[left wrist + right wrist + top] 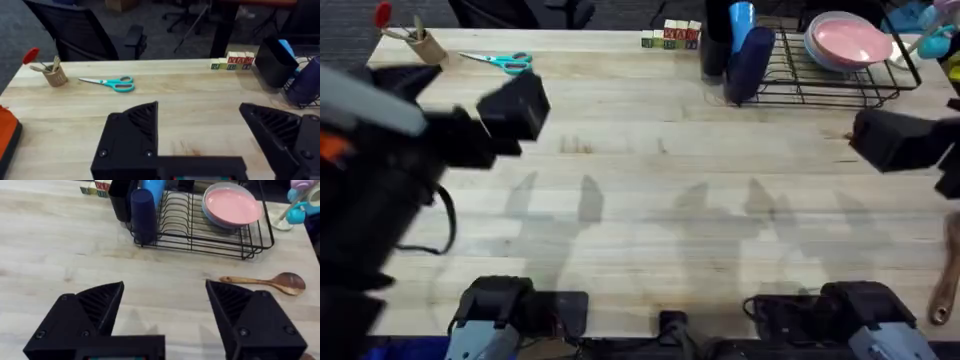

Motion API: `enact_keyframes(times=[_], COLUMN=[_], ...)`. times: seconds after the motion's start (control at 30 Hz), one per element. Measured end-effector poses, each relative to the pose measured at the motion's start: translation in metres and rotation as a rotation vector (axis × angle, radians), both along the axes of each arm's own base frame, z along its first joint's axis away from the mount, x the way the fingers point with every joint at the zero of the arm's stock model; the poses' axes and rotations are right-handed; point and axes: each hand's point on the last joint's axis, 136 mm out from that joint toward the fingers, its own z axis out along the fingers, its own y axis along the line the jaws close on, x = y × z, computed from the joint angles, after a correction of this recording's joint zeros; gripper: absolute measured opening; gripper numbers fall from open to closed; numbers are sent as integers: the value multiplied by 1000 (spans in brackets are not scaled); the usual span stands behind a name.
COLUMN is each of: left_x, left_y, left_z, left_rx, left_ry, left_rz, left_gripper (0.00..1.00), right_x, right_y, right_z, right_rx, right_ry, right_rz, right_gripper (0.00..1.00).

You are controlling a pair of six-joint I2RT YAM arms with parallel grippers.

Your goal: Pick up the spoon on the table one by one and put them onto the rack

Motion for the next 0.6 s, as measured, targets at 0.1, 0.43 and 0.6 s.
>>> enact_keyframes(times=[0.1,0.43,0.6], left_x=[8,46,56], left_y=[0,-1,-1], left_z=[9,10,-1], left_rx=[0,1,1], left_ry=[62,265,316], left_rz=[-2,-3,-3], left_gripper=[992,993,993], right_x=[4,12,9], right_y=[0,0,1], right_z=[5,11,7], right_rx=[0,-7,5], right_ry=[50,139,159], right_rz=[0,3,6], right_gripper=[996,996,996])
